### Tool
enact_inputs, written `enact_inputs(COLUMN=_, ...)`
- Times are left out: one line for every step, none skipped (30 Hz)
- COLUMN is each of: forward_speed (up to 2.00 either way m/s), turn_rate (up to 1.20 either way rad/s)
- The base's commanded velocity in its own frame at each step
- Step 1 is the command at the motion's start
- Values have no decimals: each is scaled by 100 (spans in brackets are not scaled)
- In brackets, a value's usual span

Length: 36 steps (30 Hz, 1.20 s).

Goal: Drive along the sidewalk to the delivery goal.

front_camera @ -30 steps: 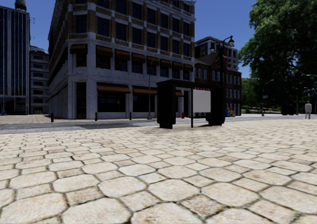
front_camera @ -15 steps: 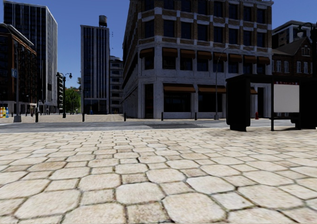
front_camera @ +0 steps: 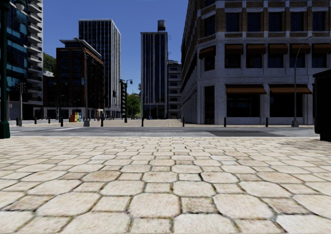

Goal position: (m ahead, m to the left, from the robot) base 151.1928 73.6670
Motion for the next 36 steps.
enact_inputs(forward_speed=99, turn_rate=66)
enact_inputs(forward_speed=102, turn_rate=66)
enact_inputs(forward_speed=107, turn_rate=66)
enact_inputs(forward_speed=109, turn_rate=66)
enact_inputs(forward_speed=110, turn_rate=66)
enact_inputs(forward_speed=110, turn_rate=66)
enact_inputs(forward_speed=110, turn_rate=66)
enact_inputs(forward_speed=111, turn_rate=66)
enact_inputs(forward_speed=112, turn_rate=66)
enact_inputs(forward_speed=114, turn_rate=66)
enact_inputs(forward_speed=114, turn_rate=66)
enact_inputs(forward_speed=118, turn_rate=66)
enact_inputs(forward_speed=119, turn_rate=66)
enact_inputs(forward_speed=119, turn_rate=66)
enact_inputs(forward_speed=119, turn_rate=66)
enact_inputs(forward_speed=119, turn_rate=66)
enact_inputs(forward_speed=119, turn_rate=66)
enact_inputs(forward_speed=120, turn_rate=66)
enact_inputs(forward_speed=120, turn_rate=66)
enact_inputs(forward_speed=120, turn_rate=66)
enact_inputs(forward_speed=120, turn_rate=66)
enact_inputs(forward_speed=120, turn_rate=66)
enact_inputs(forward_speed=120, turn_rate=66)
enact_inputs(forward_speed=120, turn_rate=66)
enact_inputs(forward_speed=120, turn_rate=66)
enact_inputs(forward_speed=120, turn_rate=66)
enact_inputs(forward_speed=121, turn_rate=66)
enact_inputs(forward_speed=124, turn_rate=66)
enact_inputs(forward_speed=127, turn_rate=66)
enact_inputs(forward_speed=145, turn_rate=66)
enact_inputs(forward_speed=145, turn_rate=66)
enact_inputs(forward_speed=200, turn_rate=66)
enact_inputs(forward_speed=200, turn_rate=66)
enact_inputs(forward_speed=200, turn_rate=66)
enact_inputs(forward_speed=200, turn_rate=66)
enact_inputs(forward_speed=200, turn_rate=66)
